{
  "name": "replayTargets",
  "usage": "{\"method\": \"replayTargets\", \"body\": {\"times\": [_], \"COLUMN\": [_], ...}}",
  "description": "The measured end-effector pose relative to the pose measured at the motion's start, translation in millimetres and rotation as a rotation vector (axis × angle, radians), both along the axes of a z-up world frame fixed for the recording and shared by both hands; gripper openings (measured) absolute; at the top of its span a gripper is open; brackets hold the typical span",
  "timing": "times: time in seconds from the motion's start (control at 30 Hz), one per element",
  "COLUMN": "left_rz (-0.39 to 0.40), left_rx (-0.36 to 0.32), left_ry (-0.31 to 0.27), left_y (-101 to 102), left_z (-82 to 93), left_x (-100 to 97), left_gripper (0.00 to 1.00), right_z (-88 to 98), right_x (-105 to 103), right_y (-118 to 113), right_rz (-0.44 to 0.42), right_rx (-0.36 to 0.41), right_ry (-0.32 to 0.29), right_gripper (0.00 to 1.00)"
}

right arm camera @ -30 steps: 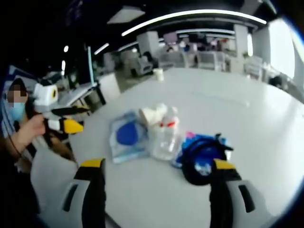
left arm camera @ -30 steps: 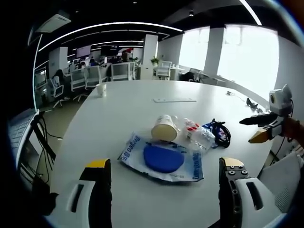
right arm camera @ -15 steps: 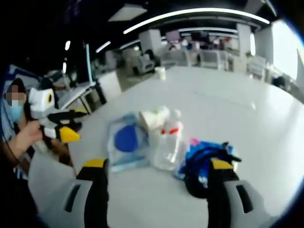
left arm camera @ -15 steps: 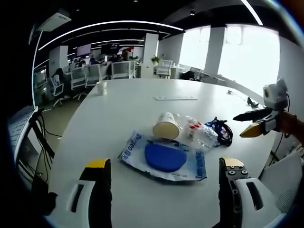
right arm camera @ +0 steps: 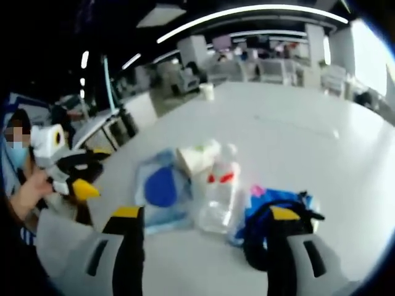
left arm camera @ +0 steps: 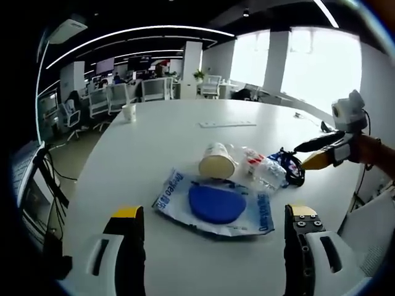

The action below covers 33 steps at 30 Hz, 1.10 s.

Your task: Arrange the tabletop items into an orderly group along one side of the table until the central work area is clear of visible clutter.

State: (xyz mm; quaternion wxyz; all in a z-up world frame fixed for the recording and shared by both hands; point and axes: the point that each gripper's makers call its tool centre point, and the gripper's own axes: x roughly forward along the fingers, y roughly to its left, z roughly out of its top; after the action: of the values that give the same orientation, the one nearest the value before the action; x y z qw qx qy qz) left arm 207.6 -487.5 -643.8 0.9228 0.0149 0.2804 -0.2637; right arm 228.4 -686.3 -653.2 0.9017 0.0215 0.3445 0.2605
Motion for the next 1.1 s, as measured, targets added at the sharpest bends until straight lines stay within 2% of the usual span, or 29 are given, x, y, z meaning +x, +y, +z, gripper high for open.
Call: {"method": "replayTargets", "body": {"times": [0.33, 1.1], "left_rz": [0.001, 0.011], "left_rx": [-0.002, -0.007], "left_ry": [0.003, 0.018], "left_y": [0, 6], "left_z": [-4.9, -13.6], "left_x": [3.7, 8.9], "left_gripper": [0.94, 0.92], "right_z": [-14.5, -33.2], "right_x": [14, 46], "right_y": [3, 15], "right_rz": [-0.007, -0.024], "right_rx": [-0.011, -0.04], "right_ry": [0.037, 0.103], "right_gripper": [0.73, 0.65]}}
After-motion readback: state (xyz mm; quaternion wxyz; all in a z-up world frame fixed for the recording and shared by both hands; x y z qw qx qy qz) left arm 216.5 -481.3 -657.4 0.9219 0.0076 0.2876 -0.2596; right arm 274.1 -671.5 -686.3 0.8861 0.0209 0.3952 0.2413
